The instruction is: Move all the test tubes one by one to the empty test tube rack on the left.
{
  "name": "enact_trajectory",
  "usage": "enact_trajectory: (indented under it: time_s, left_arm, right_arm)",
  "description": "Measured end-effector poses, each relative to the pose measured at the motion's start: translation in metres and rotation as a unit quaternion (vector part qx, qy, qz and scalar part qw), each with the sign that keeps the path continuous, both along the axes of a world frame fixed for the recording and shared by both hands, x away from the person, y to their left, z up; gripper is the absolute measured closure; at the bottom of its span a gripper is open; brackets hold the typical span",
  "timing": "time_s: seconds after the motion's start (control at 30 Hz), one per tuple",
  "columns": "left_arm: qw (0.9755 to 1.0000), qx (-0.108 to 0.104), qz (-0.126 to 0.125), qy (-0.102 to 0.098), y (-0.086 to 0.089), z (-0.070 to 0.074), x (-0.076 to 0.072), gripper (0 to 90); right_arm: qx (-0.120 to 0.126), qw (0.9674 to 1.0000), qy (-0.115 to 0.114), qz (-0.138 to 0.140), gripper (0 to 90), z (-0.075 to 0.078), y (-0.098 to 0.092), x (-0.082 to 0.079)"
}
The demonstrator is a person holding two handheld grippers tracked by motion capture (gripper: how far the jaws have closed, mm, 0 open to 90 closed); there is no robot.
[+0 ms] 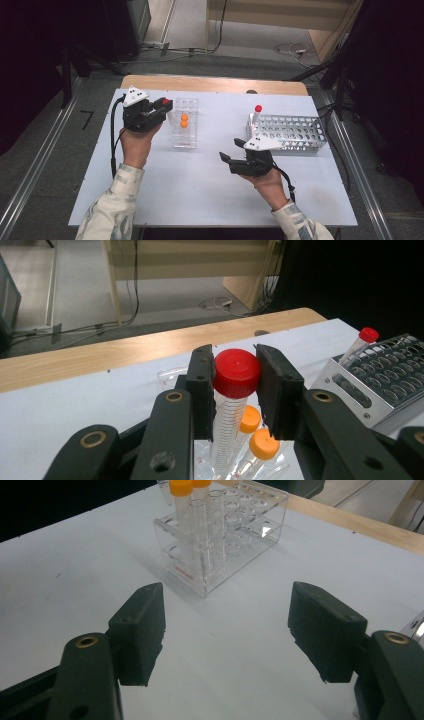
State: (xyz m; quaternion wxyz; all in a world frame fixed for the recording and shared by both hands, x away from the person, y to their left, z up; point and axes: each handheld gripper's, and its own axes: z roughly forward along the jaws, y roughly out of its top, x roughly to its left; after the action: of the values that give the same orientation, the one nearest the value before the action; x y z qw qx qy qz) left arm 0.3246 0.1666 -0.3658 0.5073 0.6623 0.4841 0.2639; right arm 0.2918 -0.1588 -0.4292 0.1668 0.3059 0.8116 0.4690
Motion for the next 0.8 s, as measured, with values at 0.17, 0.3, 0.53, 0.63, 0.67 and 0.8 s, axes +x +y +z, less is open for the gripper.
enact_trajectory:
  time_s: [0.17,0.3,0.53,0.63,0.67,0.8]
  left_arm:
    - [1.0000,-0.001,0.002,-0.002,-0.004,-0.001,0.005,70.2]
    - [1.0000,0.002,0.004,0.001,-0.006,-0.003,0.010,70.1]
    - [0.9999,0.009,0.013,0.000,-0.010,-0.007,0.014,70.1]
    - [0.9999,0.010,0.014,0.002,-0.011,-0.008,0.016,70.1]
    - [0.9998,0.009,0.014,0.003,-0.011,-0.009,0.016,70.1]
    - [0.9998,0.008,0.015,0.004,-0.013,-0.011,0.018,70.1]
  right_arm:
    - [0.000,1.0000,0.000,-0.001,29.4,0.000,0.000,0.000]
    - [0.000,1.0000,0.000,-0.001,29.4,0.000,0.000,-0.001]
    - [-0.002,1.0000,-0.001,-0.003,29.4,0.000,-0.001,0.000]
    - [0.000,1.0000,-0.001,-0.003,29.4,0.001,-0.001,-0.001]
    - [0.000,1.0000,-0.002,-0.002,29.5,0.001,-0.001,-0.001]
    - [-0.001,1.0000,-0.001,-0.003,29.4,0.001,-0.001,-0.001]
